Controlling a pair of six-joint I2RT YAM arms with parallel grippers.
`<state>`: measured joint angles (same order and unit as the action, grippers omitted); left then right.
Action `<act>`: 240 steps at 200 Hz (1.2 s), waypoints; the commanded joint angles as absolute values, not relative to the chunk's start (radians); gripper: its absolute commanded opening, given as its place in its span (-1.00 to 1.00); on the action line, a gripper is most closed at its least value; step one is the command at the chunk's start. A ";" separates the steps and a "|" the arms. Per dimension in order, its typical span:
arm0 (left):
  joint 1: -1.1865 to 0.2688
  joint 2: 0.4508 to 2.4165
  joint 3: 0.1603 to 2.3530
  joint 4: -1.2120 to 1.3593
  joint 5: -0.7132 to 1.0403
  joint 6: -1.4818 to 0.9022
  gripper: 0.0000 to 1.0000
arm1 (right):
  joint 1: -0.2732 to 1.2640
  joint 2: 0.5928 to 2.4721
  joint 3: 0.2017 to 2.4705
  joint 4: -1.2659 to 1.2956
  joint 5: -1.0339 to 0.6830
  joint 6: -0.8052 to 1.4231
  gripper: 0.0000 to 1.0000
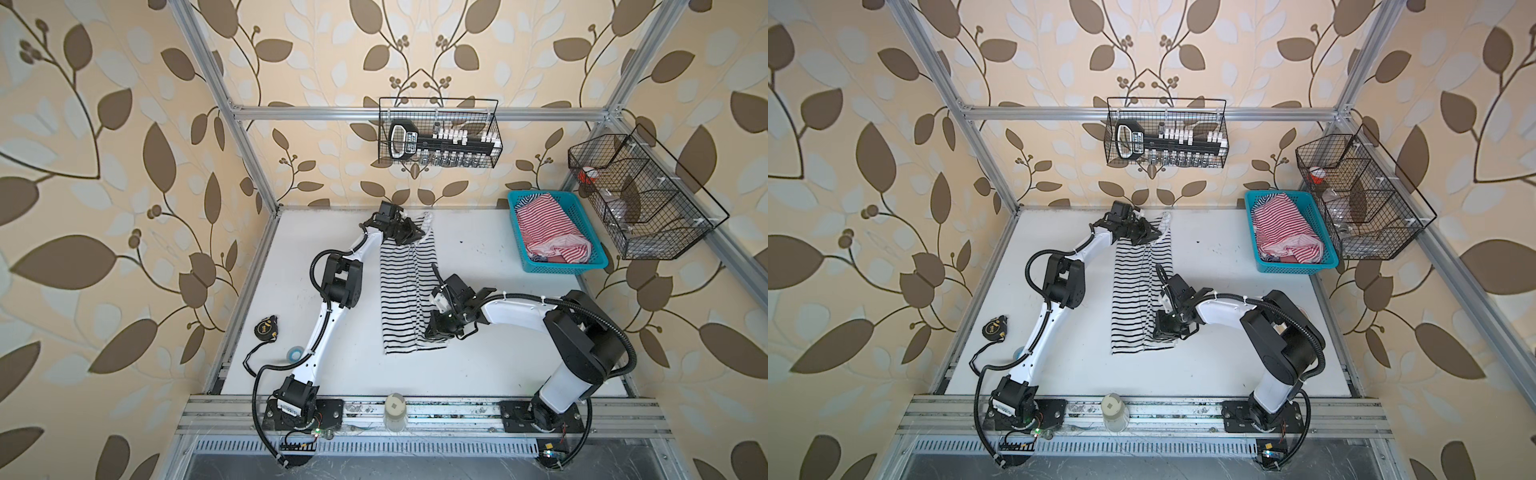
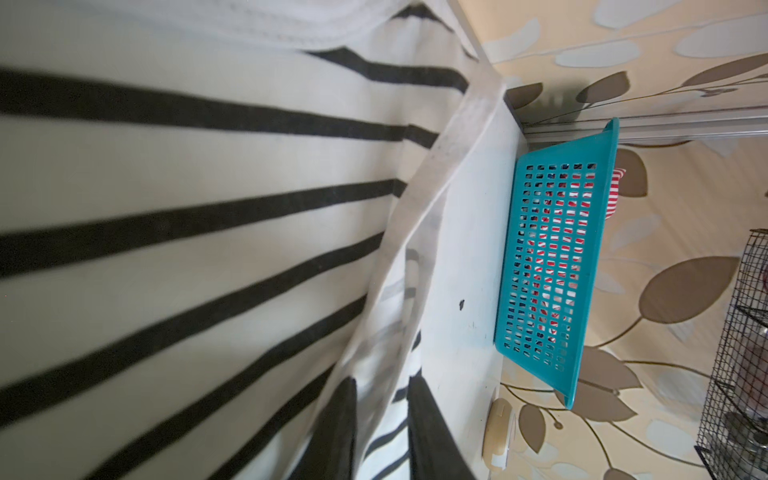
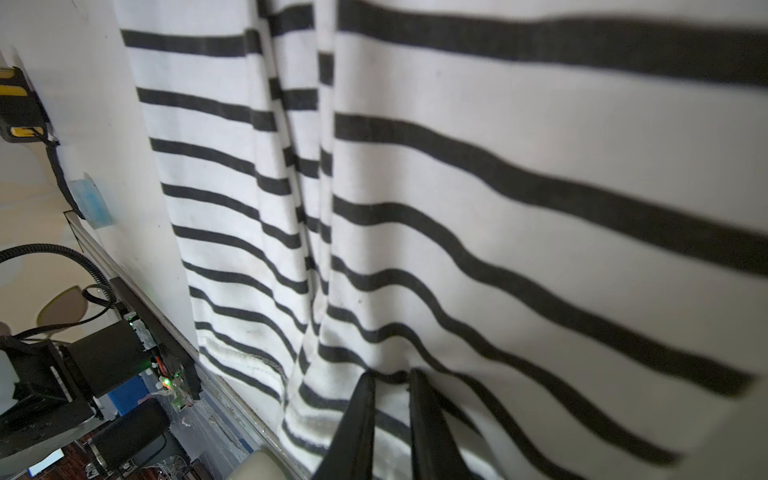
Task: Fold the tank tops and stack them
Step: 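Lift the tank top, swinging the left gripper farther while the right comes nearer, then lay the striped tank top lengthwise on the table and release both grippers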
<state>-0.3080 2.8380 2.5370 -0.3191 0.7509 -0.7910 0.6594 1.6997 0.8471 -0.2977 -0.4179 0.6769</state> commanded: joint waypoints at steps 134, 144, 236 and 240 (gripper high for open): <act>-0.287 2.129 2.215 -0.788 0.389 -0.443 -0.15 | 0.718 1.453 0.853 -0.383 -0.199 0.739 -0.27; -0.288 2.026 2.085 -0.841 0.327 -0.423 -0.15 | 0.719 1.413 0.852 -0.424 -0.169 0.723 -0.21; -0.469 1.446 1.114 -0.831 0.310 -0.530 -0.13 | 0.663 1.338 0.693 -0.457 -0.159 0.661 -0.04; -0.478 1.447 1.092 -0.821 0.313 -0.540 -0.13 | 0.662 1.342 0.686 -0.447 -0.166 0.664 -0.04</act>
